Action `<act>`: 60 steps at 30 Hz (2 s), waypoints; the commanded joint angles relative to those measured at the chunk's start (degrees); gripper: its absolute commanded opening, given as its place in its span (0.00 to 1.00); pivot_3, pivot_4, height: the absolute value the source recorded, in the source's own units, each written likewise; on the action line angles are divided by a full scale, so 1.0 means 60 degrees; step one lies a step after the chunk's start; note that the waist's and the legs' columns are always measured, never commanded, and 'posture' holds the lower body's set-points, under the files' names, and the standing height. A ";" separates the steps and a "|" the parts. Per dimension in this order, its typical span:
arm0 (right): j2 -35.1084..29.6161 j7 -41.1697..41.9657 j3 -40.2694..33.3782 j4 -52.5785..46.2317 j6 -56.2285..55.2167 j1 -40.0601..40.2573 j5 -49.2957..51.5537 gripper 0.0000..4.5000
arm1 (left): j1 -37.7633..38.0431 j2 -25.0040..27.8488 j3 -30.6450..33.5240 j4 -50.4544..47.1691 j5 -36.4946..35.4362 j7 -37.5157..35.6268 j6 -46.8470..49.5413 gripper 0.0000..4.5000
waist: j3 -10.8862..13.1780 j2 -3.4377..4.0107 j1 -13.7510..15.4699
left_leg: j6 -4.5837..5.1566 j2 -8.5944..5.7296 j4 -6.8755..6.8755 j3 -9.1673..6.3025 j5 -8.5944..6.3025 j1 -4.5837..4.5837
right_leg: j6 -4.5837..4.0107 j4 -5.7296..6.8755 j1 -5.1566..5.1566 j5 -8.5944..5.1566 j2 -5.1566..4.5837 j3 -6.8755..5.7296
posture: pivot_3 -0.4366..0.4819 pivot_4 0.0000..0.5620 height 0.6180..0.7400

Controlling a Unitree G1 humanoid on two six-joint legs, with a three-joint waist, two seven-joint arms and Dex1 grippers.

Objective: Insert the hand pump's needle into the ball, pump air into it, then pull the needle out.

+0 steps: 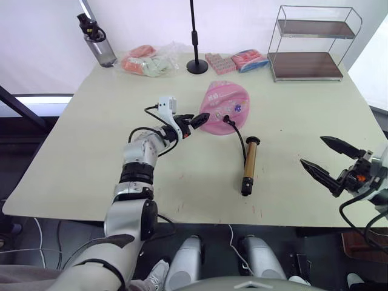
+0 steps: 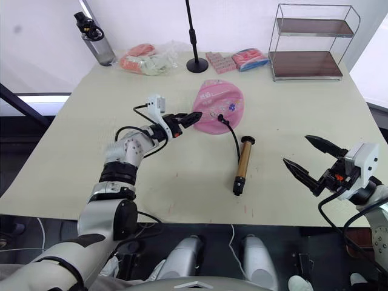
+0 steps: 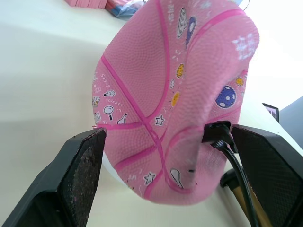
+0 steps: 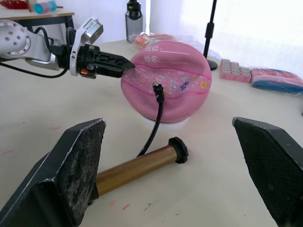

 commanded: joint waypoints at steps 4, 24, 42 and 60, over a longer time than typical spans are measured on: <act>-0.0077 0.0231 0.0018 0.0121 -0.0721 0.0175 -0.0262 1.00 | 0.1004 0.0466 -0.0320 -0.2730 -0.0611 -0.0356 0.1351 0.99 | 0.0000 0.0000 0.0003 | 0.0000 0.0000 0.0020 0.0005 0.0000 0.0003 | -0.0003 0.0030 -0.0003 0.0000 0.0000 0.0010 | 0.48 0.27 0.93; -0.1034 0.2350 -0.0558 0.1563 -0.1365 0.0818 0.0349 1.00 | 0.3395 0.0188 -0.3305 -0.7825 -0.1224 0.0495 0.4182 0.99 | 0.0002 0.0007 0.0034 | 0.0052 0.0023 0.0133 0.0053 -0.0030 0.0014 | -0.0007 0.0105 0.0004 0.0005 0.0015 0.0048 | 0.48 0.27 0.93; -0.1533 0.3230 -0.1164 0.2152 -0.1855 0.1387 0.0216 1.00 | 0.3028 -0.1936 -0.5107 -0.7578 -0.0117 0.3358 0.5918 0.99 | 0.0002 0.0009 0.0033 | 0.0086 0.0023 0.0175 0.0129 -0.0050 0.0022 | 0.0027 0.0105 0.0006 0.0024 0.0023 0.0124 | 0.48 0.27 0.93; -0.1233 0.2749 -0.1098 0.1920 -0.1945 0.1432 0.0228 1.00 | 0.3154 -0.1472 -0.5712 -0.6784 0.0880 0.3511 0.5658 0.88 | -0.0002 0.0015 0.0044 | 0.0090 0.0024 0.0176 0.0137 -0.0053 0.0025 | 0.0028 0.0104 0.0005 0.0025 0.0025 0.0135 | 0.48 0.27 0.93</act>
